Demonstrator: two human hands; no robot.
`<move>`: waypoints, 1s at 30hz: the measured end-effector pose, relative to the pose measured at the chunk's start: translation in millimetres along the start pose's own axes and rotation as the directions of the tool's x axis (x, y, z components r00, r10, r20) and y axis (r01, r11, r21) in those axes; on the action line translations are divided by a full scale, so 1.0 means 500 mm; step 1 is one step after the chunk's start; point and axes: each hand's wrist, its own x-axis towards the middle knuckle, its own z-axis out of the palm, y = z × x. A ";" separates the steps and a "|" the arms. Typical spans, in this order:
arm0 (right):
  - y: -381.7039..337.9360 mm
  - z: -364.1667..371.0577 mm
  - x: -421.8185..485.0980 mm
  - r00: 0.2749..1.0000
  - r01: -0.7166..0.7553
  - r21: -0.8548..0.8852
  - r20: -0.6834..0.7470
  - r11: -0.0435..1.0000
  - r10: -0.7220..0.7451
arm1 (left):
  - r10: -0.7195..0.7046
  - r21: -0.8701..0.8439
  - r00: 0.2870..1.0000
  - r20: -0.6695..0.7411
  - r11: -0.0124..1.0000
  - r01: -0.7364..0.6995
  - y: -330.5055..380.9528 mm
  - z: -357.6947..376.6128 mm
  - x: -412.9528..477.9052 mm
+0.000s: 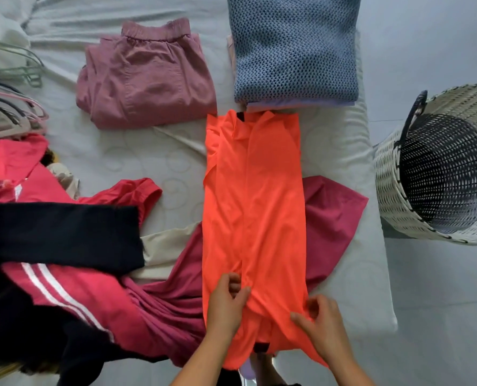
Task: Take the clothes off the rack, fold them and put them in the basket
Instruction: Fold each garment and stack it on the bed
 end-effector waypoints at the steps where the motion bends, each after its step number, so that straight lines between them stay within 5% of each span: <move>1: -0.001 -0.001 0.004 0.998 0.031 0.049 -0.060 0.998 -0.028 | 0.070 0.055 0.993 -0.091 0.996 -0.065 -0.004 -0.007 -0.009; 3: -0.005 -0.005 0.007 0.996 0.022 0.172 -0.092 0.985 -0.006 | 0.162 0.224 0.944 -0.288 0.970 -0.098 -0.023 -0.025 -0.029; 5: -0.009 -0.003 0.003 1.000 -0.013 0.207 0.007 0.978 0.012 | 0.068 0.300 0.917 -0.394 0.952 0.059 -0.053 -0.043 -0.047; 9: -0.012 0.012 0.004 0.987 -0.035 0.092 0.161 0.995 0.019 | -0.214 0.067 0.959 -0.187 0.971 0.230 -0.084 -0.046 -0.083; 13: -0.021 -0.001 -0.009 0.967 0.029 -0.008 0.255 1.000 -0.026 | -0.191 0.003 0.980 -0.059 0.981 0.192 -0.087 -0.046 -0.109; 18: -0.055 -0.071 -0.043 0.907 -0.023 0.262 0.411 0.965 -0.090 | -0.159 -0.198 0.987 0.010 0.967 0.158 -0.041 -0.084 -0.148; 25: -0.216 -0.184 0.062 0.895 -0.211 0.611 0.434 0.763 -0.099 | -0.113 -0.560 0.980 0.162 0.807 0.186 0.156 -0.137 -0.060; 30: -0.398 -0.244 0.222 0.887 -0.395 0.775 0.461 0.493 -0.013 | -0.115 -0.747 0.970 0.213 0.621 0.238 0.350 -0.167 0.139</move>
